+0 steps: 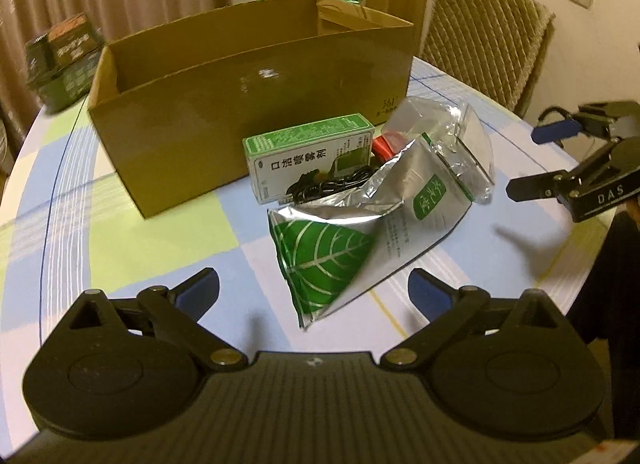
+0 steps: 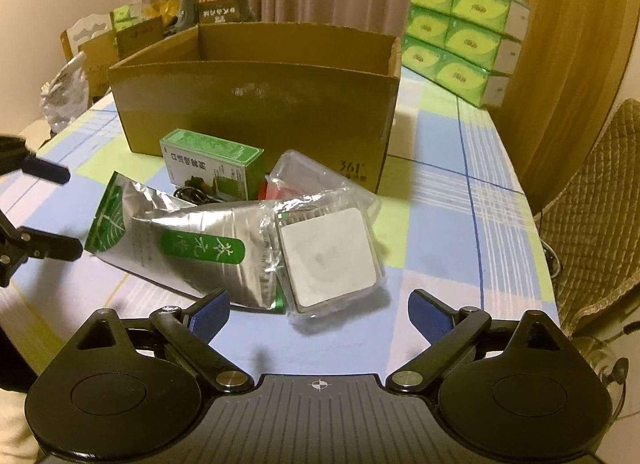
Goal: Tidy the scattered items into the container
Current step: 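Move both tools back toward the foil pouch and clear case on the table, then grasp the clear case with white pad with the right gripper while the left grasps the foil pouch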
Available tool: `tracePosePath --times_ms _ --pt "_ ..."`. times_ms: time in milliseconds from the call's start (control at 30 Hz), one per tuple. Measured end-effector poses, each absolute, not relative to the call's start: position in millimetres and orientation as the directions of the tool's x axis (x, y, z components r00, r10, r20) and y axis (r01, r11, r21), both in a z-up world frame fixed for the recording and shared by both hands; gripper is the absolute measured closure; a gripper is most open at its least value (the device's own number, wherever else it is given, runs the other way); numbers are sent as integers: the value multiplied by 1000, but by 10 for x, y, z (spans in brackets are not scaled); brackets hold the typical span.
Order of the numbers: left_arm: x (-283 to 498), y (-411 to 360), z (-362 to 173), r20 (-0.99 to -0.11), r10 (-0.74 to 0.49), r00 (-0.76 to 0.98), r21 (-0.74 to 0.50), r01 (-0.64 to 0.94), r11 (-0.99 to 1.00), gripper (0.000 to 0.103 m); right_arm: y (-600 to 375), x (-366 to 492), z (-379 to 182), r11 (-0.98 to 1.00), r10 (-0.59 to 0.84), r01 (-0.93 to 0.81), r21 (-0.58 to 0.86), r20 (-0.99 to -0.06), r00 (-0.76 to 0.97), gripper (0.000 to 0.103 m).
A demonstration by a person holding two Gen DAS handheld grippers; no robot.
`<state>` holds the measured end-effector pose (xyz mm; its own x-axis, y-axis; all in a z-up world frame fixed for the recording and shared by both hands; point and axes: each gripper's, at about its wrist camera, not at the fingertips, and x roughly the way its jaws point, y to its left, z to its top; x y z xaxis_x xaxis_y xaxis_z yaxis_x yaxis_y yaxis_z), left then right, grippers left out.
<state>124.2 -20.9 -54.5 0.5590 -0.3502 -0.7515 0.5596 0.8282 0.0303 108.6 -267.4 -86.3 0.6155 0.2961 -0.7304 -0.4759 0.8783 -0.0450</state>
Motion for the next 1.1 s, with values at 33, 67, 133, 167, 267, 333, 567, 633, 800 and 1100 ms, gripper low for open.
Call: tracePosePath --times_ms 33,67,133,167,267,333,567,633,800,1100 --pt "1266 -229 -537 -754 -350 556 42 572 819 4 -2668 1108 -870 876 297 -480 -48 -732 614 10" --pt "1291 -246 -527 -756 -350 552 54 586 808 4 -2664 1134 -877 873 298 -485 -50 -732 612 10" --pt "1343 -282 -506 -762 -357 541 67 614 786 4 -2660 1189 -895 869 300 -492 -52 -735 608 10" --pt "1367 -299 -499 -763 -362 536 70 625 777 4 -2657 1219 -907 867 300 -495 -53 -737 606 10" --pt "1428 -373 -479 -766 -377 521 86 665 742 4 -2654 1309 -937 861 305 -506 -54 -742 597 10" --pt "1454 -435 -471 -767 -387 511 99 691 716 4 -2643 1359 -957 852 312 -521 -55 -747 588 10" --pt "1525 -705 -497 -777 -429 462 129 782 609 4 -2606 1516 -1038 823 330 -565 -62 -757 564 10" --pt "1548 -785 -518 -780 -441 444 131 805 579 4 -2605 1562 -1065 818 341 -574 -49 -761 551 11" --pt "1615 -944 -625 -802 -452 391 123 848 516 4 -2612 1628 -1099 813 361 -582 -6 -779 513 38" --pt "1557 -919 -785 -830 -439 344 96 863 496 4 -2532 1448 -1089 800 409 -598 54 -779 476 43"
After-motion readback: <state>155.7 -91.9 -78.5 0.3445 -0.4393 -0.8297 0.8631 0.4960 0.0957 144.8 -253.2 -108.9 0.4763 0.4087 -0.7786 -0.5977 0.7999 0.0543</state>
